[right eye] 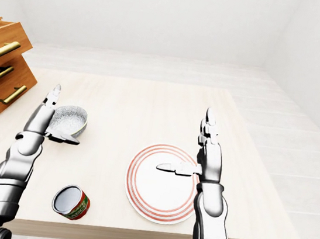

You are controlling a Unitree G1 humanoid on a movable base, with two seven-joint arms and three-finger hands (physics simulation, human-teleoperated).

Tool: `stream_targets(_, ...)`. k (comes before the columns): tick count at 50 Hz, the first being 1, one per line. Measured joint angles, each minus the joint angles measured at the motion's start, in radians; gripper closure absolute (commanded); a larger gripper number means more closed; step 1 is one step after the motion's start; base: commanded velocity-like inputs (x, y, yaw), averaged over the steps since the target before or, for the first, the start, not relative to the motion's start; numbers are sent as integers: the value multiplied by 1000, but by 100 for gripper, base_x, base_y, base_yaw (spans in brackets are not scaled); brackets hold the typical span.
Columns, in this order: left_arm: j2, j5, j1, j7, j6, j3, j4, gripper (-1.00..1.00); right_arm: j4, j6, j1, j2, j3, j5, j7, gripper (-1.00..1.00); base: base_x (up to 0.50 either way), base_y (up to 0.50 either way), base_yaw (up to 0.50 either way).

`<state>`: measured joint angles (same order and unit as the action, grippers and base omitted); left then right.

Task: Put the bowl on the plate.

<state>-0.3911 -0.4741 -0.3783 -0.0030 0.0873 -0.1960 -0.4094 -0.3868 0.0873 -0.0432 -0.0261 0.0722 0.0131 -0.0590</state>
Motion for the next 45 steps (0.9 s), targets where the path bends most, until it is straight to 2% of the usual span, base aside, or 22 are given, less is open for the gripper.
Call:
stream_targets(17, -51, -192, -5, 55, 0, 8, -90, -100, 0, 0, 2, 1, 1, -1, 2, -100, 0, 0, 0)
stream_targets(45, -62, -390, 1, 59, 0, 20, -68, -100, 30, 0, -13, 6, -7, -10, 5, -100, 0, 0, 0)
